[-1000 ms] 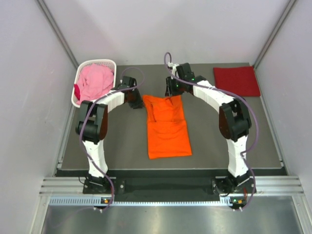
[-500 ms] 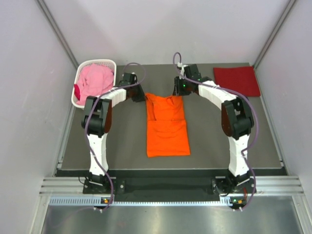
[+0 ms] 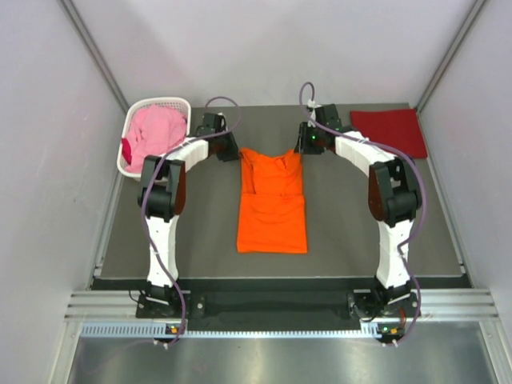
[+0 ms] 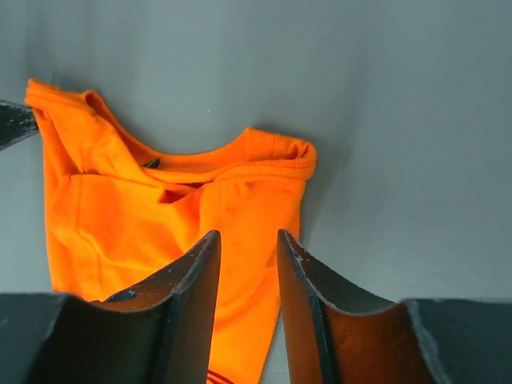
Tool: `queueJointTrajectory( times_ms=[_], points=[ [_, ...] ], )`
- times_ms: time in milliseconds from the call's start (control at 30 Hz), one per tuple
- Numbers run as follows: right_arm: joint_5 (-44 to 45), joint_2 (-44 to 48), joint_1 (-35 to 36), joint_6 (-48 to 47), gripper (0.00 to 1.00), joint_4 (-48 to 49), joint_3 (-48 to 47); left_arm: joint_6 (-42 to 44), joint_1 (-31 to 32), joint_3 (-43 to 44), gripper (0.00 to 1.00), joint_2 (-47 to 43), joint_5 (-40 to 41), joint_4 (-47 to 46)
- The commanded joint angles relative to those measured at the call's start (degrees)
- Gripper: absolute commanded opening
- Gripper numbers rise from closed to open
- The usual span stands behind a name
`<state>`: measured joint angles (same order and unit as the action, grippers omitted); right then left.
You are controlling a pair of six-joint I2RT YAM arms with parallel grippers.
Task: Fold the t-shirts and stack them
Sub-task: Fold the tshirt
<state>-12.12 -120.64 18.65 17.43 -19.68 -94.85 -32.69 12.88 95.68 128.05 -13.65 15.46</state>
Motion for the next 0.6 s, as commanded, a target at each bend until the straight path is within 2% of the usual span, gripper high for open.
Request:
queueJointTrajectory(
  times_ms=[0,400,567],
  points=[
    [1.40,-0.91,-0.20,1.73,0.36,2.10,0.28,2.28,-0.67,4.42,0.29,-0.43,1.61,3.07],
    [0.87,-3.37,-0.81,3.13,0.33,2.72,0.01,3.42,-0.58,8.03,0.35,-7.11,4.86,10.55],
    [0.87,-3.38,-1.16,3.22,0.33,3.51,0.80,4.21,-0.14,7.33,0.36,-9.22,3.20,11.43]
  ],
)
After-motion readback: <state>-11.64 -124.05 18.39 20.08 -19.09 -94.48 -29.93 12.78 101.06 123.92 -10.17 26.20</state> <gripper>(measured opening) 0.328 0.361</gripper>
